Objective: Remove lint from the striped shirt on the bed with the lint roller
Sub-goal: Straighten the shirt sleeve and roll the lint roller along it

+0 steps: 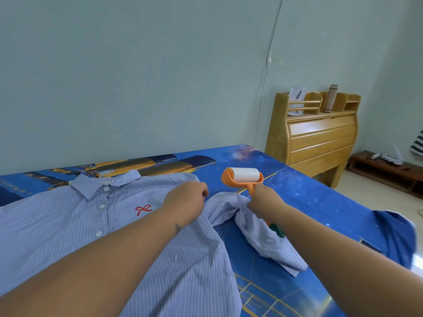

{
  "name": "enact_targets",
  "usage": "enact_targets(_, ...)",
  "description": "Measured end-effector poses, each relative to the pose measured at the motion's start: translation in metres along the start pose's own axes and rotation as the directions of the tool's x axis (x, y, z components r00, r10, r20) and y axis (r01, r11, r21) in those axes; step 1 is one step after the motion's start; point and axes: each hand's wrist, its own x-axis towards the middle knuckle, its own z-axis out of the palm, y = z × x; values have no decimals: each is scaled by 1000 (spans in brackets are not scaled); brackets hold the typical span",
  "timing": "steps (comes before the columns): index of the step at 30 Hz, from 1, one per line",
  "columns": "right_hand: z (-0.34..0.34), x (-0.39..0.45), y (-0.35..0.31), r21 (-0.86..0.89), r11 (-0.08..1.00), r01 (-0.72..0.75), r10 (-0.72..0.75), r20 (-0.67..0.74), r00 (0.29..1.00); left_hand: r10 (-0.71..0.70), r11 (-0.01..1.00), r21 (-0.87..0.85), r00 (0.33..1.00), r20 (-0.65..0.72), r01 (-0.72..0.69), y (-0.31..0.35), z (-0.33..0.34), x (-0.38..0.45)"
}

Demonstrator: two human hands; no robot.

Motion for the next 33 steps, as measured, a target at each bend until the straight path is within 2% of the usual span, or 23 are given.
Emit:
enact_targets(3,7,3,5,-31,1000,-3,4,26,1000,-58,998,19,998,-11,58,-18,-6,19)
enact_targets(6,16,9,9,43,997,-59,58,20,998,-104,992,72,995,-9,105,-32,-8,39)
enact_targets(10,26,13,10,45,996,-78,79,-19,997,-149,981,136,987,60,140,-43,-2,61)
enact_targets(16,30,11,11,-59,997,-52,47,-91,995,-127,978,189,974,189,90,-48,14,84)
enact_targets(20,16,9,22,-169,985,-41,19,-132,991,-116,974,215,973,200,72,-47,17,92)
enact_targets(24,-2,5,40,-287,957,-43,-3,-158,987,-145,937,343,970,194,71,-43,17,94)
enact_targets(26,-10,4,50,-338,939,-61,7,-160,987,-212,944,276,973,92,180,-41,19,97)
enact_targets(29,-19,6,66,-390,910,-139,78,-168,983,-306,947,79,950,-58,310,-41,19,103)
enact_targets(33,-21,8,80,-436,869,-233,164,-192,968,-283,954,-150,941,-185,258,-39,22,104)
